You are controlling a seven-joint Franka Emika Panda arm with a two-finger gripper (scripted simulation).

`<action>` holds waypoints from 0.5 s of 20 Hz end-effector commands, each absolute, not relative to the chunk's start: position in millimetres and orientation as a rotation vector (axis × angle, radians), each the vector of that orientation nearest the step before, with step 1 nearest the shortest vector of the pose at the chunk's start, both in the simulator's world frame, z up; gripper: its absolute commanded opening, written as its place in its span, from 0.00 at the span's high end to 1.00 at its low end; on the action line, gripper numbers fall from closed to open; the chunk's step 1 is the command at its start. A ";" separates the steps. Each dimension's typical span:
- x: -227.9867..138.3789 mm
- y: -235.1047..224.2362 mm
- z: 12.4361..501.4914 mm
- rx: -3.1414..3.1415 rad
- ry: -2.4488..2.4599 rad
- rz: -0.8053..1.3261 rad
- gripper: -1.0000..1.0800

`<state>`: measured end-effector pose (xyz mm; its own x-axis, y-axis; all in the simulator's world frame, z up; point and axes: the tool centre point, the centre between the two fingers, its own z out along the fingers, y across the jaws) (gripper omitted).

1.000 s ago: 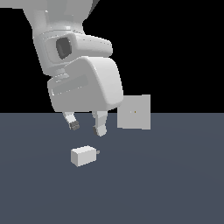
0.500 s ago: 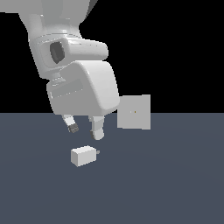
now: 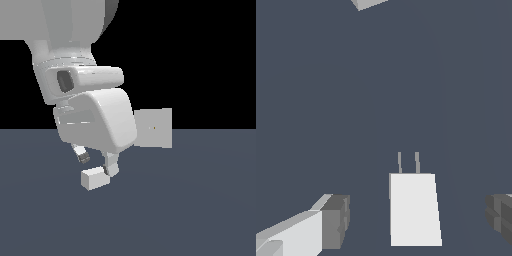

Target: Plug the charger into the wall socket.

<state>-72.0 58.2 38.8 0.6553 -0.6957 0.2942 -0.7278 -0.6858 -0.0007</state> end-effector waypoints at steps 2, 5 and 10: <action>-72.5 57.9 23.6 2.749 -1.189 0.413 0.04; -72.3 58.3 15.4 2.749 -1.189 0.413 0.04; -72.1 58.2 11.6 2.749 -1.190 0.414 1.00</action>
<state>-72.5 58.1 12.2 0.6544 -0.6968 0.2937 -0.7290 -0.6845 0.0007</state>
